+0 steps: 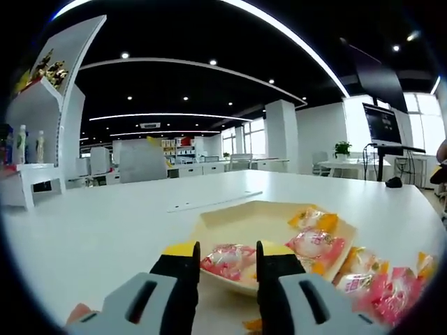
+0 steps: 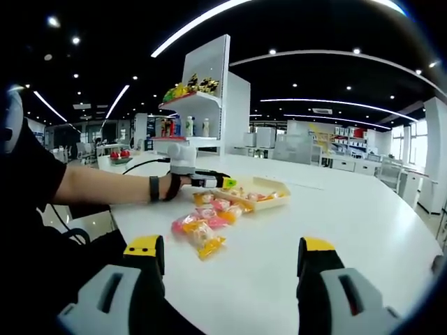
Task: Pick up the marshmallows scattered on the table and place them into the bowl on the table
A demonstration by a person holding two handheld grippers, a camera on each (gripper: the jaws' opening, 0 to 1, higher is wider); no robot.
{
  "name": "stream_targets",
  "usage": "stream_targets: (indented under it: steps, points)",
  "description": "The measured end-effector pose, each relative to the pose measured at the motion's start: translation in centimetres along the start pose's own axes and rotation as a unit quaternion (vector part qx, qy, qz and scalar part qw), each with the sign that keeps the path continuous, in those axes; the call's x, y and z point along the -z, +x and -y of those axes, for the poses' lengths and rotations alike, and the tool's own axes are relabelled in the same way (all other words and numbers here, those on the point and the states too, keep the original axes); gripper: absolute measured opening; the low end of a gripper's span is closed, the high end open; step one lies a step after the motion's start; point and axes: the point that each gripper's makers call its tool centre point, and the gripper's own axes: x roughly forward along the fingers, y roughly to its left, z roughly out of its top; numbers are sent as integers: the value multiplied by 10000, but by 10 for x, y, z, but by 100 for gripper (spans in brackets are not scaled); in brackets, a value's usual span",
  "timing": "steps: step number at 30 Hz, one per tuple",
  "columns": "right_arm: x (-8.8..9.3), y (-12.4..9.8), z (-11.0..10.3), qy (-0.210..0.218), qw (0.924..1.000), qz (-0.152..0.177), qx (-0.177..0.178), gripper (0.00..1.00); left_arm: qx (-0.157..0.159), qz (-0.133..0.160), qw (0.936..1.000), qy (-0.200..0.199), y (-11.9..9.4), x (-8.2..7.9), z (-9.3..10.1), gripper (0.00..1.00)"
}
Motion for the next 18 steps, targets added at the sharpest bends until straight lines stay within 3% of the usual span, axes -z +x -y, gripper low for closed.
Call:
stream_targets:
  steps: [6, 11, 14, 16, 18]
  points:
    - [-5, 0, -3, -42, 10000, 37, -17, 75, 107, 22, 9998, -180, 2, 0, -2, 38]
    - [-5, -1, -3, -74, 10000, 18, -21, 74, 315, 18, 9992, -227, 2, 0, 6, 63]
    - [-6, -2, -3, -72, 10000, 48, -28, 75, 374, 125, 9990, -191, 0, -4, 9, 71]
    - [-7, -3, -2, -66, 10000, 71, -8, 75, 291, 467, 9985, -67, -4, -16, 7, 74]
    - [-7, -4, 2, -53, 10000, 75, 7, 75, 298, 460, 9984, -125, -5, -16, 8, 80]
